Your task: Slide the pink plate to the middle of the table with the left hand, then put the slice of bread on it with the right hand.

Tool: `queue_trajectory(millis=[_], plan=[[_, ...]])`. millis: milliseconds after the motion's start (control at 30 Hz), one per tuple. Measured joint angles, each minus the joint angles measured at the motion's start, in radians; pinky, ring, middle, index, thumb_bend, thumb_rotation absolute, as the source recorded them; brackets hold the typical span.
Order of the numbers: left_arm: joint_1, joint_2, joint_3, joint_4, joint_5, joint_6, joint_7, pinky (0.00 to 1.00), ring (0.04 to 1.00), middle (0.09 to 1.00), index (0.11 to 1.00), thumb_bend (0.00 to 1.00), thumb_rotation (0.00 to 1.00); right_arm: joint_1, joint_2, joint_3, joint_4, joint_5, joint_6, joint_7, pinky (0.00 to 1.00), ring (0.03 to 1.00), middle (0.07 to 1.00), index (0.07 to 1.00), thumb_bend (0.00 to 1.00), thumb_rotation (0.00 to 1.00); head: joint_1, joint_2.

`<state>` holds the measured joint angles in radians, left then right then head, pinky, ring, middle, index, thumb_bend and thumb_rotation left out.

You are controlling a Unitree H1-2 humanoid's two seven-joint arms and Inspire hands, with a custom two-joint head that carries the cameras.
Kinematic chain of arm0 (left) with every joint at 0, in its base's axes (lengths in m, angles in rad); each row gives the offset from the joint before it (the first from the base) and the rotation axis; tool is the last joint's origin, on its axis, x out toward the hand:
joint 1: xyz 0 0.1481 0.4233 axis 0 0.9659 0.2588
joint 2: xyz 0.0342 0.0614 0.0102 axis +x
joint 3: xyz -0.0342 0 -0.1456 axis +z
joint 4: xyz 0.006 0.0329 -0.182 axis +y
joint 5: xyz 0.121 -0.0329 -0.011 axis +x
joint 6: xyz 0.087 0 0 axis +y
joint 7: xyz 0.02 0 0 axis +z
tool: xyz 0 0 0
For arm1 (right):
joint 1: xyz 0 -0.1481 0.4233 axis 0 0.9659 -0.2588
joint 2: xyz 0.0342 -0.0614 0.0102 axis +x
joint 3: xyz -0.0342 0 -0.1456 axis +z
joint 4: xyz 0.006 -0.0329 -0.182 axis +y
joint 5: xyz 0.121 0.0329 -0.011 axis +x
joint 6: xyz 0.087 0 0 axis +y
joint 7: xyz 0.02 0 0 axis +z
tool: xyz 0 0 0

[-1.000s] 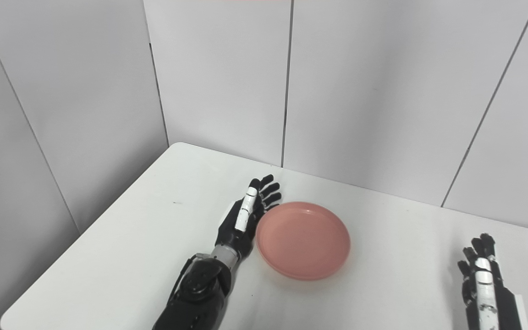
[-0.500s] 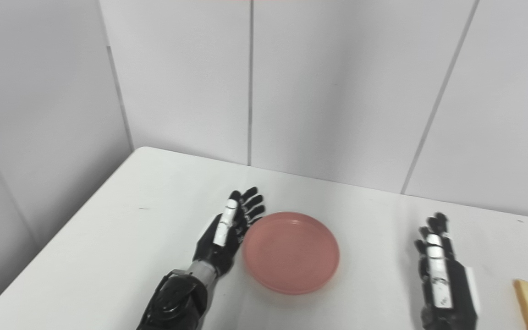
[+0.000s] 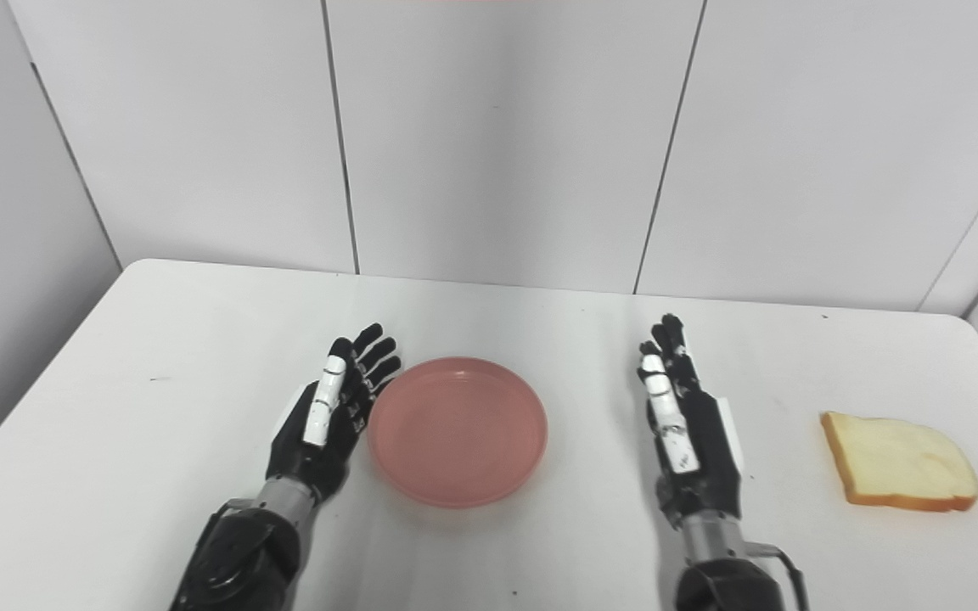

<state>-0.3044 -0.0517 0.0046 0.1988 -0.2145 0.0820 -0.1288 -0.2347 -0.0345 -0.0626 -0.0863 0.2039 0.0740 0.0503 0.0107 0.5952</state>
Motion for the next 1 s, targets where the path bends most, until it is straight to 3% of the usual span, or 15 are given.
queue_trajectory(millis=[233, 600, 1000], plan=[[0.008, 0.01, 0.001, -0.02, -0.004, 0.025, -0.024, 0.93, 0.932, 0.939, 0.92, 0.66, 0.92, -0.006, 0.01, 0.005, -0.034, -0.008, 0.049, -0.017, 1.0, 0.963, 0.972, 0.972, 0.68, 0.71, -0.078, 0.012], [0.013, 0.011, 0.002, -0.036, -0.004, 0.05, -0.036, 0.93, 0.938, 0.943, 0.925, 0.65, 0.94, -0.01, 0.013, 0.008, -0.038, -0.012, 0.074, -0.026, 0.99, 0.959, 0.967, 0.966, 0.68, 0.7, -0.092, 0.011], [0.0, -0.009, -0.026, 0.01, 0.014, 0.004, -0.039, 0.93, 0.926, 0.925, 0.91, 0.65, 0.93, -0.02, -0.078, 0.005, -0.043, -0.052, 0.045, 0.018, 0.99, 0.934, 0.938, 0.953, 0.65, 0.66, -0.087, -0.005]])
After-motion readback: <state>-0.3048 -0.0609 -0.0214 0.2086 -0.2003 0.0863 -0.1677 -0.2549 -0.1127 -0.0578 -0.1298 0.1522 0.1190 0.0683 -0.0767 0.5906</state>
